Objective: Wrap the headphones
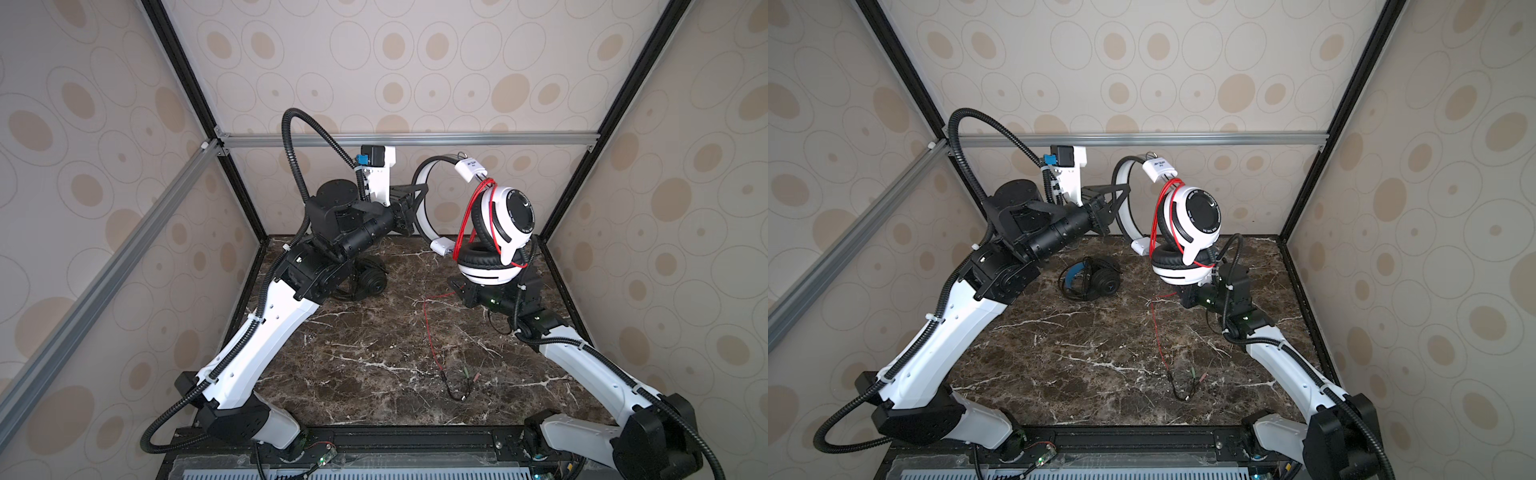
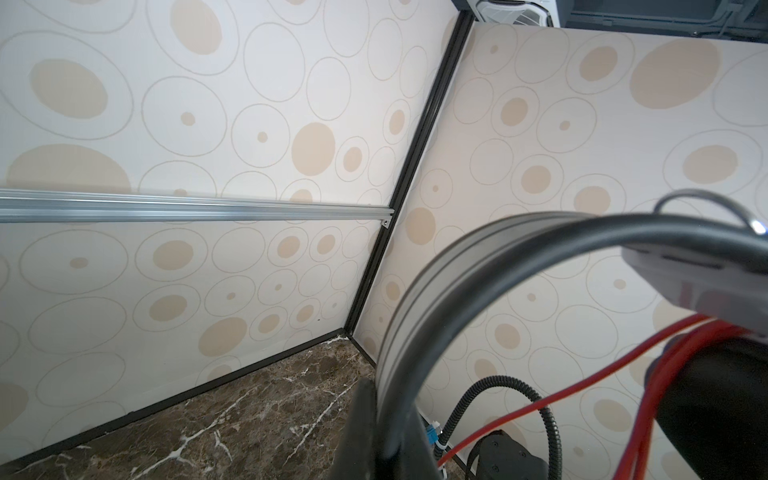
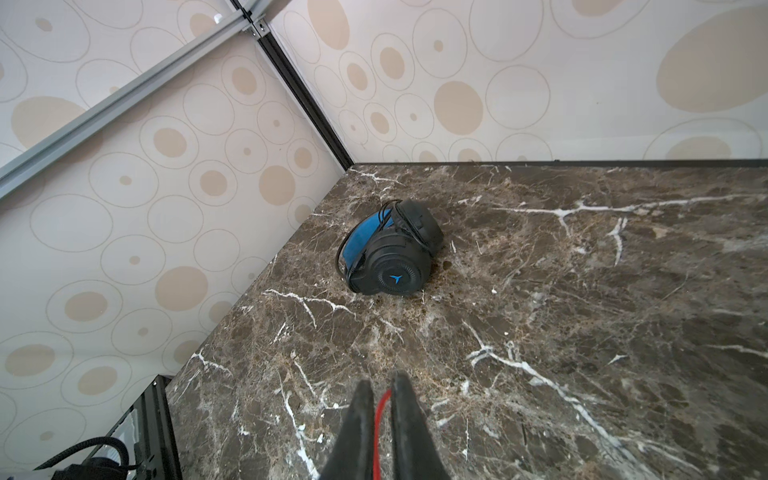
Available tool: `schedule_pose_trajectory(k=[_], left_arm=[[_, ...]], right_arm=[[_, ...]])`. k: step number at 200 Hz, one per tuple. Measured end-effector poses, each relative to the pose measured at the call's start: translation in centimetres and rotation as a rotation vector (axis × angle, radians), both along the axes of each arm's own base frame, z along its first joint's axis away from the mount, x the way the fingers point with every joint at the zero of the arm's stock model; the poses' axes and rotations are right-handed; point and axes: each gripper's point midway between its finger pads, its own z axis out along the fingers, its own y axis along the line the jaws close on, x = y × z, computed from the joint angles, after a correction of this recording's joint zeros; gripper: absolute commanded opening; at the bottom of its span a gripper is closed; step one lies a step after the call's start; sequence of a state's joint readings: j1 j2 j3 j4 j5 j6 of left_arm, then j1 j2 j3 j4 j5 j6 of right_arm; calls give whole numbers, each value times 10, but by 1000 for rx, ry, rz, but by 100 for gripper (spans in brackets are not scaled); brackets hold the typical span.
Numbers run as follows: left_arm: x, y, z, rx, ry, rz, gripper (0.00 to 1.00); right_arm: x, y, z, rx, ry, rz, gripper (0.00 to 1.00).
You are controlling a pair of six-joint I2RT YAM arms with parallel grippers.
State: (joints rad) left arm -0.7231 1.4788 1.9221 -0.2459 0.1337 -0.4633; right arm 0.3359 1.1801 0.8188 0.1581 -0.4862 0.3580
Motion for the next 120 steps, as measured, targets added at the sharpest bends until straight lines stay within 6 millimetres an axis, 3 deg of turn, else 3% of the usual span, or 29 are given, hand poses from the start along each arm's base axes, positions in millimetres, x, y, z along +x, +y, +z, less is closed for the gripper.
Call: schedule_pose_trajectory(k=[25,65,120], left_arm=[[10,8,-6,-26,39,72,0],[22,25,-9,-67,81,183,0],[43,56,-25,-140,171,370,0]], right_arm=[[-2,2,-5,1,15,19,2],[-9,4,-7,1,24,40,0],[-44,14,-10,-88,26,69,0]])
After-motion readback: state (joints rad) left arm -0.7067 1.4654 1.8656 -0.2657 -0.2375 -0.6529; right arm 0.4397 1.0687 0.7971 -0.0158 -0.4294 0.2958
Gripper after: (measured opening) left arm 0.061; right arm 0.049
